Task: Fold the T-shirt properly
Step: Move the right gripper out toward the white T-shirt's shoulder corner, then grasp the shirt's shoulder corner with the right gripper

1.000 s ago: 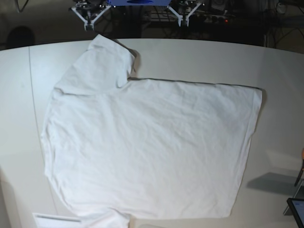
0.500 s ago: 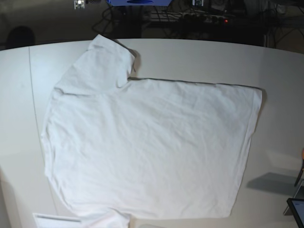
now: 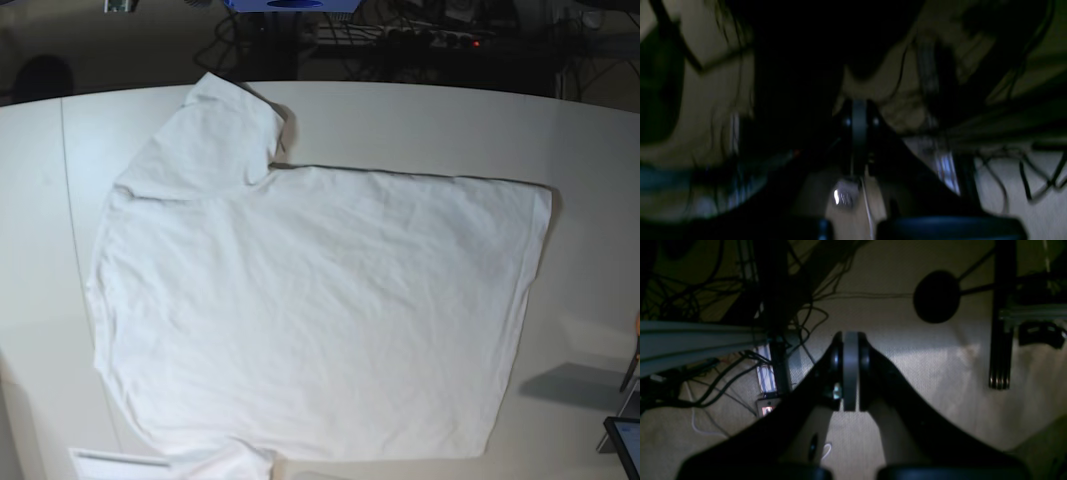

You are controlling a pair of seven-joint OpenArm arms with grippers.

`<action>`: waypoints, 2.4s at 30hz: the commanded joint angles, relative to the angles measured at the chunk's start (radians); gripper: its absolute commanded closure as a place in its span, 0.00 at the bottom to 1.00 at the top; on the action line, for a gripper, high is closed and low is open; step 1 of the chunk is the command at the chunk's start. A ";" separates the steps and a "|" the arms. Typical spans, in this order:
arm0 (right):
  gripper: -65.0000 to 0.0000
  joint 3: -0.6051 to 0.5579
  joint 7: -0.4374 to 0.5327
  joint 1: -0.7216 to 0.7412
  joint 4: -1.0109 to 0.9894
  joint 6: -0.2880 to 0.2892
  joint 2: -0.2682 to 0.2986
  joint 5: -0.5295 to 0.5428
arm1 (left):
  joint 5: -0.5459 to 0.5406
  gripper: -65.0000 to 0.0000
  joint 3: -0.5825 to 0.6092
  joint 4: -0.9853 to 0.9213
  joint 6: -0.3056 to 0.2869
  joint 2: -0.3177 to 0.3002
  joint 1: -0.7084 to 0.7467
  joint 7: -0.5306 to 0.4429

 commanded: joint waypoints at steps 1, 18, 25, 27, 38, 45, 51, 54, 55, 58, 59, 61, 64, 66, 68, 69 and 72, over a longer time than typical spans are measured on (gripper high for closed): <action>1.00 0.029 0.023 -0.022 0.037 -0.004 0.009 0.002 | -0.004 1.00 -0.002 0.021 0.006 -0.003 0.040 -0.055; 1.00 0.202 0.008 0.009 0.389 0.299 -0.091 0.003 | -0.150 1.00 -0.133 0.362 0.006 -0.008 0.207 -0.394; 1.00 0.118 -0.224 0.055 0.527 0.421 -0.074 0.258 | -0.152 1.00 -0.246 0.492 0.006 -0.008 0.208 -0.288; 0.99 0.118 -0.288 0.078 0.527 0.425 -0.064 0.312 | -0.152 1.00 -0.269 0.525 0.006 -0.008 0.208 -0.254; 0.58 0.112 -0.537 0.101 0.527 0.430 -0.042 0.600 | -0.153 1.00 -0.377 0.541 0.006 -0.008 0.135 -0.088; 0.48 0.106 -0.669 0.132 0.515 0.499 0.002 0.812 | -0.167 1.00 -0.377 0.541 0.006 -0.008 0.107 -0.085; 0.40 0.107 -0.739 0.176 0.492 0.503 0.002 0.847 | -0.316 1.00 -0.364 0.541 0.003 -0.052 0.113 -0.075; 0.40 0.107 -0.763 0.202 0.450 0.499 -0.001 0.847 | -0.359 1.00 -0.369 0.541 0.003 -0.078 0.115 -0.033; 0.40 0.107 -0.766 0.209 0.435 0.499 -0.002 0.847 | -0.367 1.00 -0.370 0.540 0.003 -0.085 0.115 -0.025; 0.40 0.106 -0.773 0.219 0.395 0.499 -0.004 0.847 | -0.376 1.00 -0.370 0.540 0.003 -0.089 0.116 -0.025; 0.40 0.106 -0.773 0.219 0.384 0.499 -0.004 0.847 | -0.376 1.00 -0.370 0.540 0.003 -0.089 0.116 -0.025; 0.40 0.106 -0.773 0.224 0.369 0.499 -0.004 0.847 | -0.376 1.00 -0.367 0.540 0.003 -0.089 0.113 -0.025; 0.40 0.101 -0.775 0.225 0.360 0.500 -0.004 0.847 | -0.376 1.00 -0.366 0.540 0.003 -0.089 0.110 -0.024; 0.40 0.096 -0.776 0.225 0.361 0.500 -0.005 0.847 | -0.376 1.00 -0.366 0.540 0.003 -0.089 0.109 -0.024; 0.40 0.080 -0.776 0.227 0.361 0.500 -0.007 0.847 | -0.376 1.00 -0.366 0.541 0.003 -0.089 0.107 -0.022; 0.40 0.060 -0.776 0.227 0.361 0.500 -0.005 0.847 | -0.376 1.00 -0.366 0.541 0.003 -0.089 0.102 -0.022; 0.45 0.033 -0.775 0.233 0.361 0.500 -0.004 0.847 | -0.376 1.00 -0.364 0.546 0.003 -0.089 0.089 0.016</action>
